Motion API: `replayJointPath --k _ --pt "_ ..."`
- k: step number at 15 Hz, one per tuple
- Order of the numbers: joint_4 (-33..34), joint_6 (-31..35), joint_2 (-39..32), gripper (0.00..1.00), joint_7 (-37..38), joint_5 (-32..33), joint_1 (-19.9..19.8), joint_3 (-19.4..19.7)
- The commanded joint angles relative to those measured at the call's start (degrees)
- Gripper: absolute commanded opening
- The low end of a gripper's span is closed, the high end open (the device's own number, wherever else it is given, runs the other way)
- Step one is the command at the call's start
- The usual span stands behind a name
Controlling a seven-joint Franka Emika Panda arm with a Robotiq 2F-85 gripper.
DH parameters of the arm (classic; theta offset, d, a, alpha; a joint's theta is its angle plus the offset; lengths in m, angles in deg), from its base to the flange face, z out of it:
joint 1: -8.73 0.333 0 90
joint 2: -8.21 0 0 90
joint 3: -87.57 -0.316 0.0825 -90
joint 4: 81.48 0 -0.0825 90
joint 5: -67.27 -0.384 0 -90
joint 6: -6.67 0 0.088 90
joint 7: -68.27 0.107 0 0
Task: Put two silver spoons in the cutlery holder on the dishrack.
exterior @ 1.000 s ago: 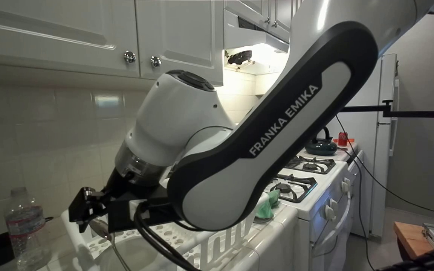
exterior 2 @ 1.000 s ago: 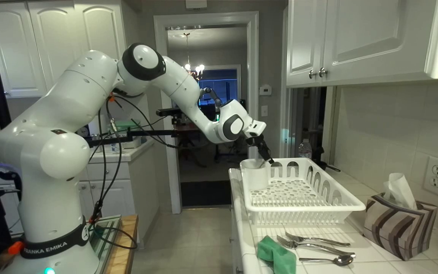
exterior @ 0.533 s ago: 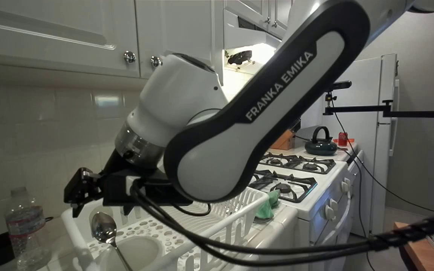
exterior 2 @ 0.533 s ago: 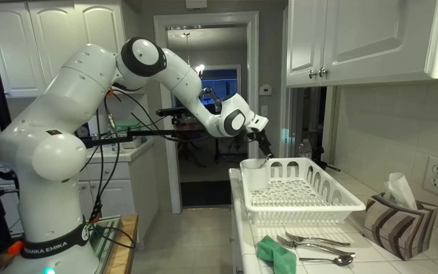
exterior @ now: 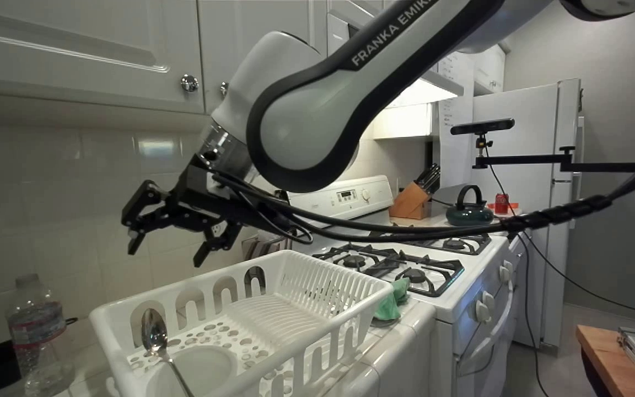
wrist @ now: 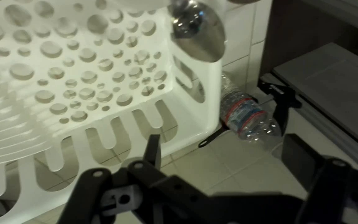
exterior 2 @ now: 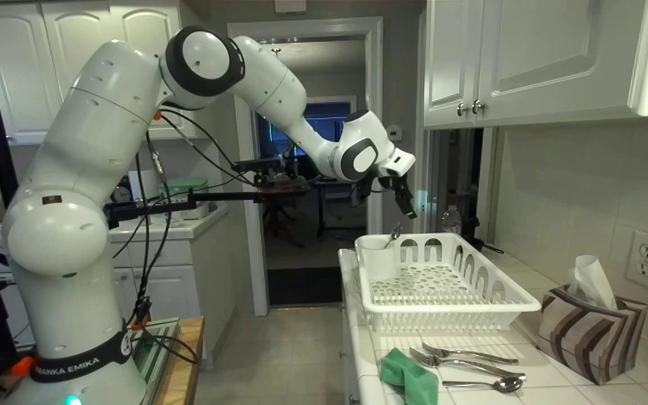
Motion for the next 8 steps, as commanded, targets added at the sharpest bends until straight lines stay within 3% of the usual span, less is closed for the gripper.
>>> replayJointPath --k 1,5,8 --pt "-1.83 -7.73 1.93 1.0 3.83 4.8 3.13 8.5" --pt "-3.57 -12.42 3.47 1.0 11.49 16.98 1.74 12.74" --pt "-5.93 -12.59 4.09 1.0 16.57 21.92 0.07 13.54"
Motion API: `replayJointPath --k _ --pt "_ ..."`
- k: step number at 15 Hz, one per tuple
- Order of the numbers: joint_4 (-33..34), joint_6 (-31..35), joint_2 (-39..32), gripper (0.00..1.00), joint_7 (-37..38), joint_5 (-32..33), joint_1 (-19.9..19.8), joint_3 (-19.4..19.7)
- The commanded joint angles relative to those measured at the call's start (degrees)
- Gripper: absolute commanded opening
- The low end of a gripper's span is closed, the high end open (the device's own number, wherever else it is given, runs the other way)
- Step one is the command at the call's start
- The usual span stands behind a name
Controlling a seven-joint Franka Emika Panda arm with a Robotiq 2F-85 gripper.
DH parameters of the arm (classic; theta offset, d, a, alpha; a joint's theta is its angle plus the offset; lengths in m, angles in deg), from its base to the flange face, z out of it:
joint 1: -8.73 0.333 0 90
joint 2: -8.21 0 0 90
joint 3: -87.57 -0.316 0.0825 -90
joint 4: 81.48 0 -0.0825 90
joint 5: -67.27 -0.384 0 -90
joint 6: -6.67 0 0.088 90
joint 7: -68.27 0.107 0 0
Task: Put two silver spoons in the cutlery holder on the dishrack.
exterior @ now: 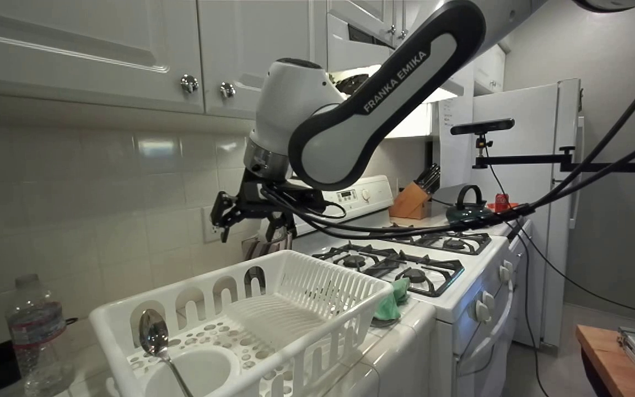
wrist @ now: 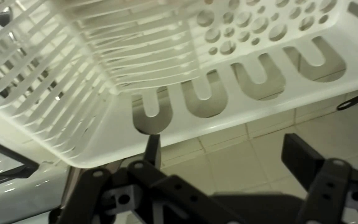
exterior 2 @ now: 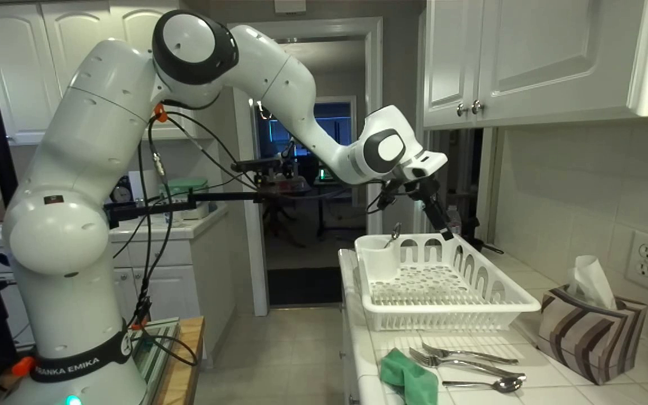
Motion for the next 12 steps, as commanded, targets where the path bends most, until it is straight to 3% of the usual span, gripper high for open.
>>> replayJointPath --k 1,3,4,8,12 --pt "-5.47 -1.02 3.44 1.0 8.01 6.38 -1.03 0.59" --pt "-8.25 -0.17 4.42 1.0 12.46 8.57 -1.67 1.2" --pt "-3.81 -0.72 1.77 1.0 9.37 7.88 -4.31 -1.88" --pt "-6.06 -0.74 2.84 1.0 11.78 9.08 -4.75 -1.62" --pt "-3.72 -2.53 1.17 1.0 13.66 9.92 -6.62 -1.77"
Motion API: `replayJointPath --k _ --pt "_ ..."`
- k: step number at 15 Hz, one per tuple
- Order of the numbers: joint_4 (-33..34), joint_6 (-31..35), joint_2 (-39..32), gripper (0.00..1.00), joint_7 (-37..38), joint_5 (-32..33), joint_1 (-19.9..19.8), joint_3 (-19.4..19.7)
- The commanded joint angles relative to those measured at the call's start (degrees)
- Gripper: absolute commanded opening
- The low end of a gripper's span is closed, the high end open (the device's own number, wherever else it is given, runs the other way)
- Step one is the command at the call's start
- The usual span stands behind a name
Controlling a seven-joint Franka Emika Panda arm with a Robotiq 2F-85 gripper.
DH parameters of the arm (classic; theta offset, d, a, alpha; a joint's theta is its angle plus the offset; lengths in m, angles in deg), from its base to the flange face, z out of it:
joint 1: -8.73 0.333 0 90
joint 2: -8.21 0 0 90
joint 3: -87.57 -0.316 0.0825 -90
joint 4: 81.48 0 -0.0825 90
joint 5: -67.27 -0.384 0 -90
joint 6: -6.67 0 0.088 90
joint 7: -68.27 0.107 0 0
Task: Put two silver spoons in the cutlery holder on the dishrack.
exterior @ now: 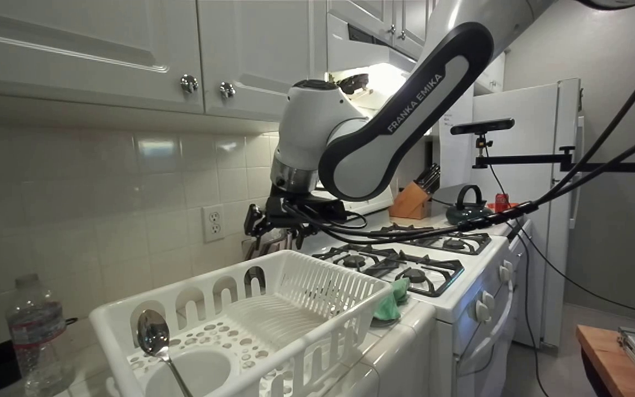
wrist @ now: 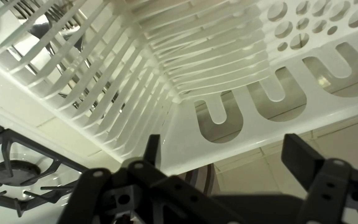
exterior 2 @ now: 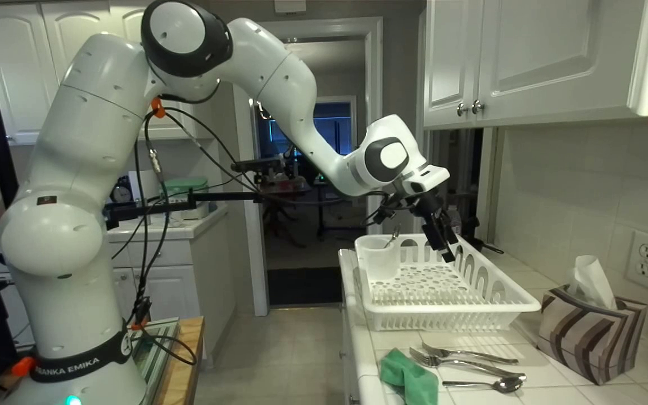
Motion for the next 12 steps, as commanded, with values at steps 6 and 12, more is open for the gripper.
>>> replayJointPath --k 6,12 --pt "2.69 -2.82 -1.29 1.0 1.48 -0.2 -11.01 -2.46" --pt "1.47 -0.53 -2.31 1.0 -4.05 0.47 -16.78 -3.5"
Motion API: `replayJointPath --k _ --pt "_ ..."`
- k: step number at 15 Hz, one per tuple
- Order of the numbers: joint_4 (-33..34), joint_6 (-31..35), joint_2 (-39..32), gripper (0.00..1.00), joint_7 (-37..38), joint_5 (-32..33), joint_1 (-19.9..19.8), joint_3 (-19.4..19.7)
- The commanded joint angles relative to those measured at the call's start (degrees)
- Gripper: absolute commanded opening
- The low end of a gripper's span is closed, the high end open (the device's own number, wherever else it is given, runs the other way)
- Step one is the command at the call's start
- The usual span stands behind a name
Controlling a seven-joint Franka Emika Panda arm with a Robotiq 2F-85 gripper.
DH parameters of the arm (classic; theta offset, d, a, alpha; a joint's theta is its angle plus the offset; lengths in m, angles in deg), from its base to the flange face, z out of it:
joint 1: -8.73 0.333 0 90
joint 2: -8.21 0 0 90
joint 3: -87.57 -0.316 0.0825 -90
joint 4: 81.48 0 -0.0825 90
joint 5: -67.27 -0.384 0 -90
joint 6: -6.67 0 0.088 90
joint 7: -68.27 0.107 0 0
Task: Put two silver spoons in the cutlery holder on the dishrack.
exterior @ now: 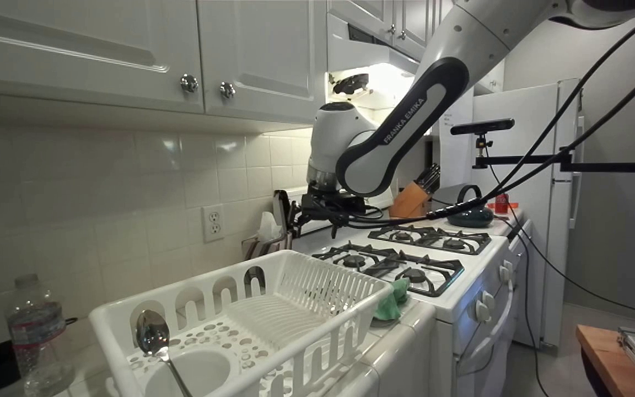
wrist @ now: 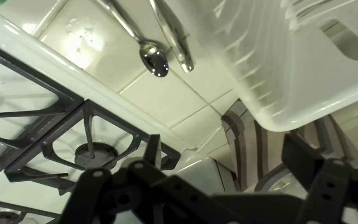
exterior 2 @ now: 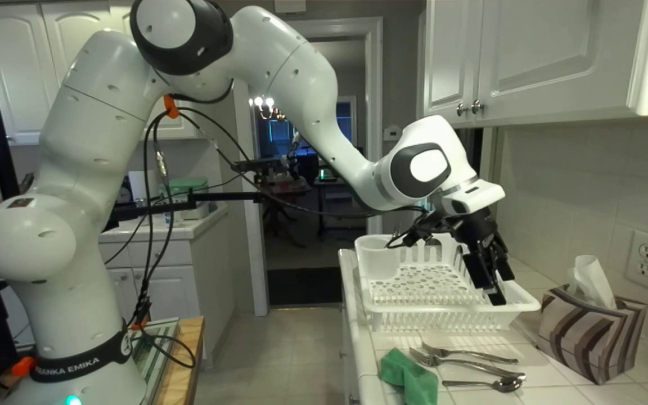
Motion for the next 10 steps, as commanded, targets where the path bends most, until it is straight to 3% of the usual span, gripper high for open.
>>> replayJointPath --k 1,6,10 --pt "-0.28 1.91 -0.8 1.0 -4.85 -0.56 -3.75 -2.43" --pt "-0.73 3.18 -3.19 1.0 -8.17 -3.1 -6.68 -3.64" --pt "-0.56 3.16 -5.12 1.0 -6.81 -10.04 -8.89 -5.73"
